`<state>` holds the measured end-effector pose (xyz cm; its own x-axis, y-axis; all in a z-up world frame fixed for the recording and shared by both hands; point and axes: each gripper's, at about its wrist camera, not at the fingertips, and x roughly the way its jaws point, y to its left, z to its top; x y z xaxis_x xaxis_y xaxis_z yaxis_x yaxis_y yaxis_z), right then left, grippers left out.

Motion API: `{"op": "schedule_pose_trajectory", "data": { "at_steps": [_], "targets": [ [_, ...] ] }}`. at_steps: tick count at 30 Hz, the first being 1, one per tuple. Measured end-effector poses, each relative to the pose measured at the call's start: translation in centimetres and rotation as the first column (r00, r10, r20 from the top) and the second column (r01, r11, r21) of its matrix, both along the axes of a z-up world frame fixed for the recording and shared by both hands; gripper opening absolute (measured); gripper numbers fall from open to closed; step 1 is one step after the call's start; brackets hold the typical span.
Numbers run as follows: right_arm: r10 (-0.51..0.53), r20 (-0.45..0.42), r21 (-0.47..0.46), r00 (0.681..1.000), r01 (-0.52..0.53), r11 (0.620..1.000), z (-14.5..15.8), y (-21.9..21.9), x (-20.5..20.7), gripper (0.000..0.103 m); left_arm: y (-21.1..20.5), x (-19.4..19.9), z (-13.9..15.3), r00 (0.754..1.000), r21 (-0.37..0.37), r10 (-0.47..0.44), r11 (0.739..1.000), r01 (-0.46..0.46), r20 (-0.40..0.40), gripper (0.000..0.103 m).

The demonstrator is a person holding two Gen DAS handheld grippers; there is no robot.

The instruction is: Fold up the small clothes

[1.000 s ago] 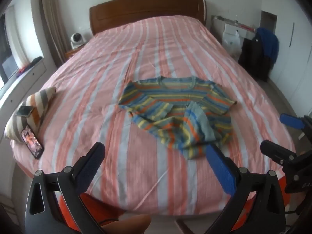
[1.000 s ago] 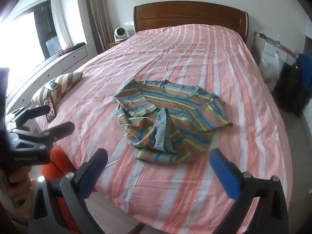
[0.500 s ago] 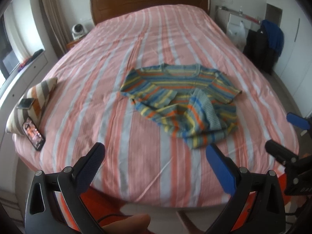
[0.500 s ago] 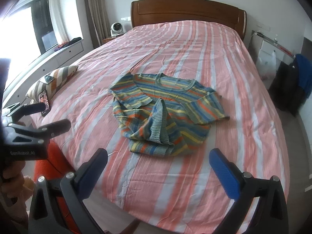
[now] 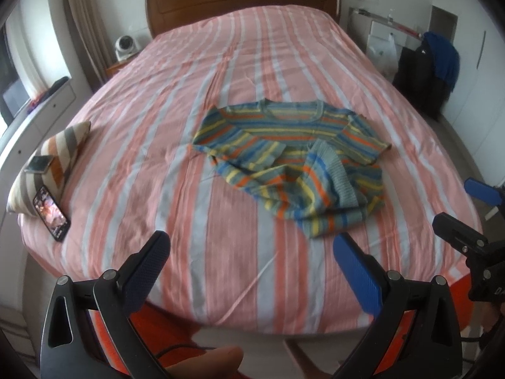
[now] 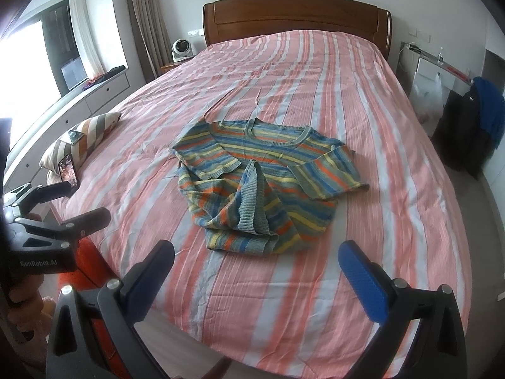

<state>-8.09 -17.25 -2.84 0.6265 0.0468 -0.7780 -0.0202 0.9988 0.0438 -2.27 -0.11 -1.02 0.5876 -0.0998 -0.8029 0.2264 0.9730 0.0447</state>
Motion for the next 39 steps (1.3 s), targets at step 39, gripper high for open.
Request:
{"op": "schedule_pose_trajectory", "data": {
  "at_steps": [39],
  "targets": [
    [-0.018,-0.023,0.029,1.0,0.019,0.999,-1.5,-0.2,0.3,0.103,-0.1,-0.2,-1.0,1.0,0.017,0.015,1.0,-0.015,-0.014,0.103]
  ]
}}
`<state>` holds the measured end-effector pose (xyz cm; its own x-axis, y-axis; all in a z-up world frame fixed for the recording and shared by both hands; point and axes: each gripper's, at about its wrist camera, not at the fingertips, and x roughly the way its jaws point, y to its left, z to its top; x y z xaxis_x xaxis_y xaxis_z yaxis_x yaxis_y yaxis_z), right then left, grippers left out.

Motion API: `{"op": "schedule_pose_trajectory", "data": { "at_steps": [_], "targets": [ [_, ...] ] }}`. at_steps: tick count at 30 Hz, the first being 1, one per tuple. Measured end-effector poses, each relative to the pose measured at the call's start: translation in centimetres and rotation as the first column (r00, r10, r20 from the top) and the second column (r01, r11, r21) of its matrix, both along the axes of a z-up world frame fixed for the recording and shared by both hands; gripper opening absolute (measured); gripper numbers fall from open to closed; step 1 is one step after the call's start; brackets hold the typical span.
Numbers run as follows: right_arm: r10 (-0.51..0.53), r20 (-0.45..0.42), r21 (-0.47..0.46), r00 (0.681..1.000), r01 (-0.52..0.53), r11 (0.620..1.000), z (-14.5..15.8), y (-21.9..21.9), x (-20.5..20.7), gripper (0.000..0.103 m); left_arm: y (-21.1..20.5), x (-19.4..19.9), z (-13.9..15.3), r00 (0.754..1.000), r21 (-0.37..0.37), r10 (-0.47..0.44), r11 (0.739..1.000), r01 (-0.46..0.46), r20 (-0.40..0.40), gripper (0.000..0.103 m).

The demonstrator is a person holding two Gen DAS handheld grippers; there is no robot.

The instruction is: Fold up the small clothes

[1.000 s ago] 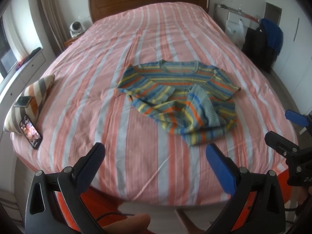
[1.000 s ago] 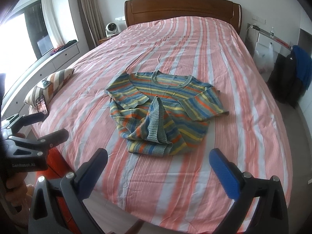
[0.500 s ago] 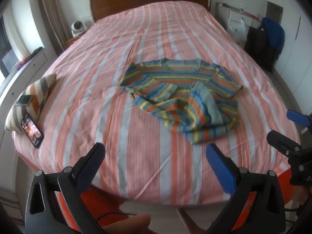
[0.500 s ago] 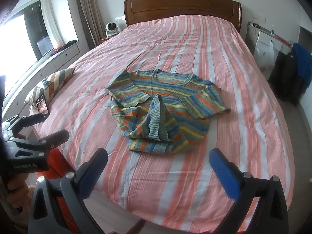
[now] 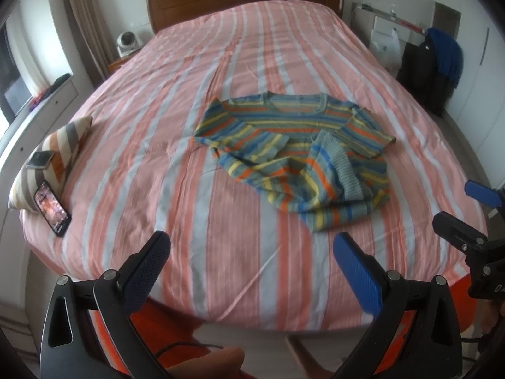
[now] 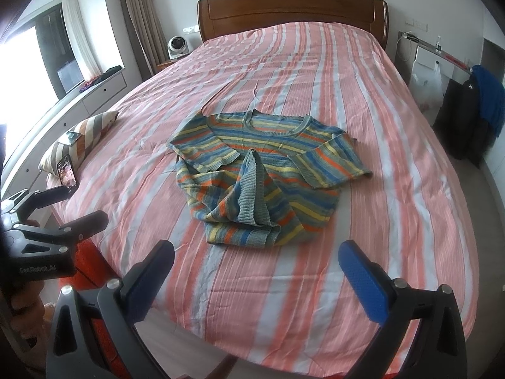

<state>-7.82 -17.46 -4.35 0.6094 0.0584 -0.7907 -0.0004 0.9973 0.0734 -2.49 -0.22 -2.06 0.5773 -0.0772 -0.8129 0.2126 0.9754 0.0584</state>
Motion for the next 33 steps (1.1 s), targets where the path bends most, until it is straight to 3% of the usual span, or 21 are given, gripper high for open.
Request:
{"op": "schedule_pose_trajectory", "data": {
  "at_steps": [33],
  "targets": [
    [0.0,-0.015,0.01,1.0,0.0,1.0,-0.32,0.28,0.08,0.103,0.38,0.26,-0.14,1.0,0.002,0.01,1.0,-0.01,-0.018,0.103]
  ]
}}
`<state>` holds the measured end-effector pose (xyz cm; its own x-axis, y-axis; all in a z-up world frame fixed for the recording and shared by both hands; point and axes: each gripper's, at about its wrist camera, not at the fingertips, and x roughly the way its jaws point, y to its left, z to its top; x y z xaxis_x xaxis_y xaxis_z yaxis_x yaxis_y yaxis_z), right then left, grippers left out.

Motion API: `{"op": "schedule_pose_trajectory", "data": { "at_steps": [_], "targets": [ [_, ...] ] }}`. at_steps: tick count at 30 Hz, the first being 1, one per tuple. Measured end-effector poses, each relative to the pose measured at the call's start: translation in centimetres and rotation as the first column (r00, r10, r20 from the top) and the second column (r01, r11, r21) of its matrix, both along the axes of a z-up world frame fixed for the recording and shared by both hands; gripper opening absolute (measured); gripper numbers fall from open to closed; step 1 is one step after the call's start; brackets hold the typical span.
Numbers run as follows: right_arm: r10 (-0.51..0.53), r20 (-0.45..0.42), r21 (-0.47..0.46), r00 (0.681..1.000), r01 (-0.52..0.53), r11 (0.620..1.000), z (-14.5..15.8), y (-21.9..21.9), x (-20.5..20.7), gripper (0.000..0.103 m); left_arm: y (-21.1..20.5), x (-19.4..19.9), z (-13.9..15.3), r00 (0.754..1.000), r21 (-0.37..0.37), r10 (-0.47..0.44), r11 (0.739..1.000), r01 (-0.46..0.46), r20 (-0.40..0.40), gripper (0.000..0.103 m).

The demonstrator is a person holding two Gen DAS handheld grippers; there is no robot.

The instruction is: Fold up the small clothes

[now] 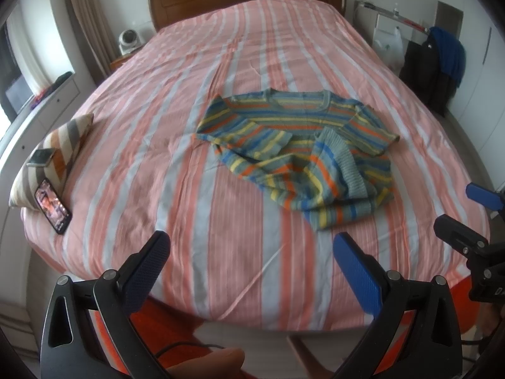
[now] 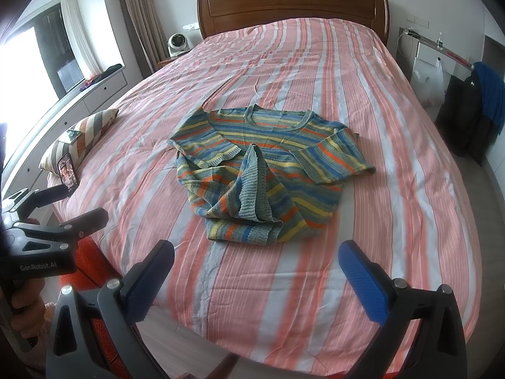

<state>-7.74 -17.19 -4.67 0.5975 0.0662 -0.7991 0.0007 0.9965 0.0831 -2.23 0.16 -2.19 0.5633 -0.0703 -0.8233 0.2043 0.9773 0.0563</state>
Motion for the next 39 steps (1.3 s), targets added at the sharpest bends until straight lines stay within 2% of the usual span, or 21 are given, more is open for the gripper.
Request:
{"op": "schedule_pose_trajectory", "data": {
  "at_steps": [11,18,23,27,29,32,33,35,36,37,38,39],
  "targets": [
    [-0.005,0.003,-0.002,1.0,0.005,1.0,0.0,-0.2,0.0,0.103,0.7,0.6,-0.1,1.0,-0.036,0.007,0.999,-0.008,-0.03,0.103],
    [-0.058,0.07,0.021,0.996,0.056,0.998,0.7,-1.6,-0.7,0.103,5.6,2.3,-0.5,0.987,-0.062,0.161,0.985,-0.162,-0.03,0.103],
    [-0.09,0.06,0.05,0.994,0.087,0.995,-0.4,-3.3,0.1,0.103,6.5,3.3,-3.0,0.979,-0.084,0.181,0.978,-0.189,-0.097,0.103],
    [-0.034,0.054,0.127,0.998,0.027,0.991,-2.7,-4.0,3.0,0.103,6.2,3.2,-4.9,0.973,-0.117,0.159,0.977,-0.18,-0.17,0.102],
    [0.02,0.028,0.164,0.999,-0.025,0.986,-4.3,-3.6,5.6,0.103,6.0,3.0,-5.1,0.973,-0.105,0.155,0.979,-0.174,-0.171,0.102],
    [0.098,0.011,0.151,0.995,-0.099,0.984,-6.4,-2.1,10.3,0.102,5.9,2.4,-4.7,0.976,-0.1,0.149,0.981,-0.167,-0.16,0.102],
    [0.115,0.002,0.13,0.993,-0.114,0.985,-7.3,-1.5,12.1,0.099,6.1,2.3,-4.5,0.976,-0.103,0.149,0.981,-0.166,-0.157,0.102],
    [0.128,-0.045,0.098,0.991,-0.123,0.988,-9.1,-0.7,14.9,0.084,6.6,2.0,-4.3,0.978,-0.105,0.151,0.98,-0.167,-0.145,0.102],
    [0.133,-0.075,0.081,0.988,-0.126,0.989,-10.2,-0.4,16.1,0.057,6.9,1.8,-4.2,0.978,-0.102,0.155,0.98,-0.17,-0.139,0.102],
    [0.142,-0.119,0.06,0.983,-0.135,0.989,-11.4,0.1,17.3,0.014,7.3,1.7,-4.2,0.978,-0.1,0.159,0.98,-0.173,-0.136,0.102],
    [0.148,-0.145,0.048,0.978,-0.143,0.989,-12.1,0.5,17.8,0.004,7.6,1.8,-4.4,0.978,-0.1,0.161,0.979,-0.175,-0.134,0.102],
    [0.145,-0.139,0.041,0.98,-0.14,0.989,-12.1,0.7,17.5,0.004,8.2,1.8,-4.6,0.977,-0.1,0.168,0.978,-0.182,-0.135,0.102]
  ]
}}
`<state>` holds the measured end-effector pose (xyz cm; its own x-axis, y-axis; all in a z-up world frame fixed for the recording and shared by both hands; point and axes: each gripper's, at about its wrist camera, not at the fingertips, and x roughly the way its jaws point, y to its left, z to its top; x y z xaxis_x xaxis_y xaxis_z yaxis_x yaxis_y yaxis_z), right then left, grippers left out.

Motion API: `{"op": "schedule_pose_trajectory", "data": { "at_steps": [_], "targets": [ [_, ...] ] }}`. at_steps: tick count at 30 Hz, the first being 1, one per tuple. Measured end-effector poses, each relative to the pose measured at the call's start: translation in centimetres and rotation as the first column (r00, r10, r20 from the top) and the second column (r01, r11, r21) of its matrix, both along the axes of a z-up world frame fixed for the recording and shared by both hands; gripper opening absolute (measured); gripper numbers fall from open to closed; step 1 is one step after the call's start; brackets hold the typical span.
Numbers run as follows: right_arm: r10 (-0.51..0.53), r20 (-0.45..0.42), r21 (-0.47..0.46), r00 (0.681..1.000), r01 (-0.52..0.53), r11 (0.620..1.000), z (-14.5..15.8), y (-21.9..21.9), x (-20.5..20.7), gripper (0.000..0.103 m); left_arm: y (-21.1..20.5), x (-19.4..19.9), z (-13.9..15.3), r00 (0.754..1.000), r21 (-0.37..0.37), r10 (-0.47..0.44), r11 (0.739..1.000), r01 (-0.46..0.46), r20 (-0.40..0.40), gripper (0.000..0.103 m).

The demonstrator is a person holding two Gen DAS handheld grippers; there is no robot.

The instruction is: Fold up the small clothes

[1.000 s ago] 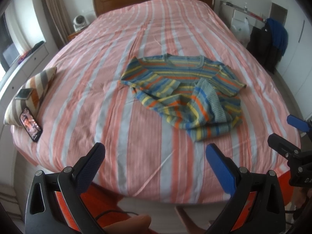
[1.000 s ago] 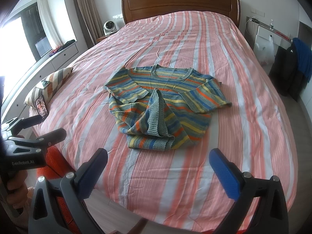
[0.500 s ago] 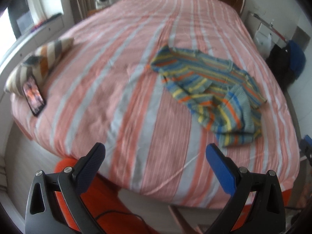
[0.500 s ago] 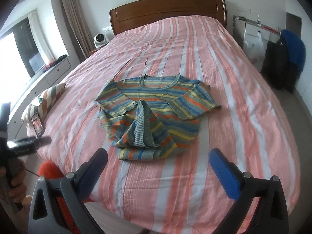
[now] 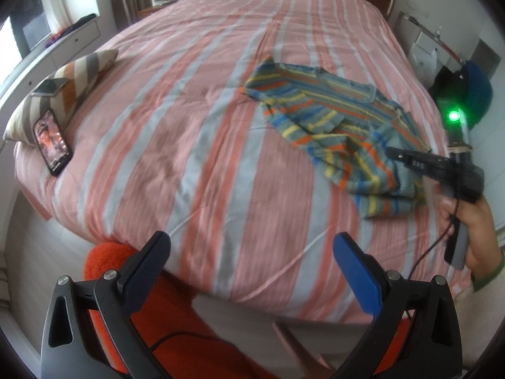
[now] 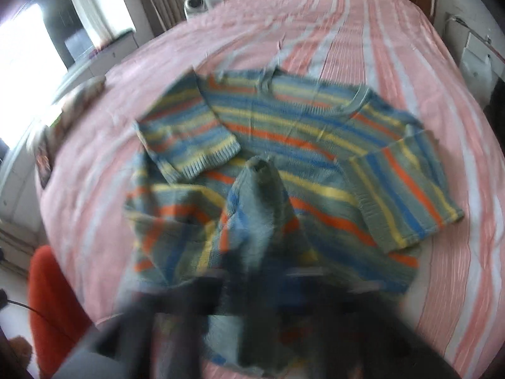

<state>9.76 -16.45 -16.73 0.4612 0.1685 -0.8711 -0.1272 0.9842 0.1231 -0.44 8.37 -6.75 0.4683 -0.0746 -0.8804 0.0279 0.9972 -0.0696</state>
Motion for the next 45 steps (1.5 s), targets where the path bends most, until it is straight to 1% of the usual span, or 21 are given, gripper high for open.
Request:
{"op": "schedule_pose_trajectory", "data": {
  "at_steps": [3,5,8,11,12,13,14,16,18,21,23,24,25,28,31,33,35,36,39,42,45],
  "targets": [
    [0.089,0.097,0.111,0.991,-0.1,0.989,3.2,1.9,-3.8,0.004,2.1,0.1,-1.2,1.0,-0.019,0.026,0.999,-0.026,-0.013,0.102],
    [0.18,0.154,0.179,0.972,-0.206,0.962,5.5,4.0,-7.2,0.004,3.3,0.5,-2.5,0.999,-0.044,0.04,0.998,-0.041,-0.034,0.102],
    [0.344,0.251,0.246,0.905,-0.403,0.881,7.6,8.2,-13.5,0.004,4.7,1.2,-4.4,0.996,-0.106,0.053,0.993,-0.06,-0.07,0.102],
    [0.462,0.283,0.199,0.841,-0.522,0.829,5.4,12.5,-17.7,0.007,5.5,1.7,-5.9,0.996,-0.2,0.049,0.978,-0.063,-0.078,0.102],
    [0.497,0.275,0.173,0.823,-0.551,0.816,4.0,13.8,-18.5,0.017,5.6,1.8,-6.5,0.996,-0.223,0.044,0.973,-0.061,-0.082,0.102],
    [0.54,0.231,0.153,0.809,-0.578,0.801,1.9,15.2,-19.0,0.042,5.7,1.9,-6.9,0.995,-0.227,0.042,0.972,-0.061,-0.088,0.102],
    [0.559,0.195,0.14,0.806,-0.587,0.798,0.4,15.9,-19.1,0.051,5.7,2.0,-7.5,0.994,-0.222,0.04,0.973,-0.061,-0.097,0.102],
    [0.584,0.14,0.152,0.799,-0.601,0.785,-1.7,16.0,-19.6,0.052,5.4,1.9,-8.6,0.994,-0.19,0.019,0.981,-0.04,-0.109,0.102],
    [0.574,0.139,0.184,0.807,-0.591,0.785,-1.4,14.3,-19.5,0.051,4.7,1.6,-9.5,0.993,-0.154,-0.011,0.988,-0.007,-0.12,0.102],
    [0.486,0.163,0.146,0.858,-0.508,0.849,0.2,9.8,-17.7,0.052,2.6,1.4,-11.6,0.982,-0.085,-0.051,0.996,0.037,-0.179,0.1],
    [0.38,0.16,0.043,0.911,-0.391,0.919,1.2,5.8,-14.6,0.052,0.9,1.5,-13.4,0.969,-0.038,-0.085,0.996,0.078,-0.231,0.09],
    [0.338,0.159,0.015,0.928,-0.345,0.939,1.5,4.4,-13.2,0.055,0.1,1.6,-14.1,0.963,-0.02,-0.094,0.996,0.092,-0.254,0.078],
    [0.276,0.151,-0.005,0.949,-0.278,0.961,1.6,2.2,-10.7,0.059,-0.7,1.7,-14.9,0.956,0.005,-0.095,0.995,0.1,-0.278,0.077],
    [0.169,0.073,-0.008,0.983,-0.168,0.986,-0.1,-2.7,-3.5,0.059,-1.7,1.5,-15.3,0.961,0.054,-0.074,0.994,0.091,-0.265,0.077],
    [0.164,0.003,-0.006,0.987,-0.164,0.987,-3.2,-3.9,2.2,0.059,-2.1,1.0,-15.2,0.964,0.068,-0.072,0.993,0.092,-0.258,0.074],
    [0.192,0.003,0.065,0.981,-0.192,0.979,-4.4,-4.1,4.3,0.058,-2.5,0.5,-15.2,0.961,0.071,-0.086,0.992,0.108,-0.263,0.069],
    [0.209,0.008,0.213,0.978,-0.205,0.955,-4.7,-4.1,5.0,0.036,-2.9,0.1,-15.2,0.959,0.063,-0.103,0.99,0.123,-0.264,0.059],
    [0.217,0.008,0.267,0.976,-0.211,0.94,-4.6,-4.3,5.1,0.007,-3.3,-0.1,-15.3,0.957,0.044,-0.122,0.989,0.138,-0.265,0.046],
    [0.278,0.092,0.303,0.956,-0.293,0.907,-1.7,-3.6,1.8,0.008,-4.3,-0.9,-15.3,0.945,-0.034,-0.179,0.984,0.177,-0.273,0.008],
    [0.399,0.17,0.27,0.901,-0.431,0.861,3.7,-3.6,-6.9,0.008,-4.9,-1.4,-14.9,0.94,-0.029,-0.209,0.977,0.209,-0.269,0.005],
    [0.507,0.132,0.11,0.852,-0.521,0.847,5.7,-3.8,-15.6,0.008,-5.4,-2.1,-14.3,0.935,-0.019,-0.234,0.971,0.238,-0.266,0.004]
  ]
}}
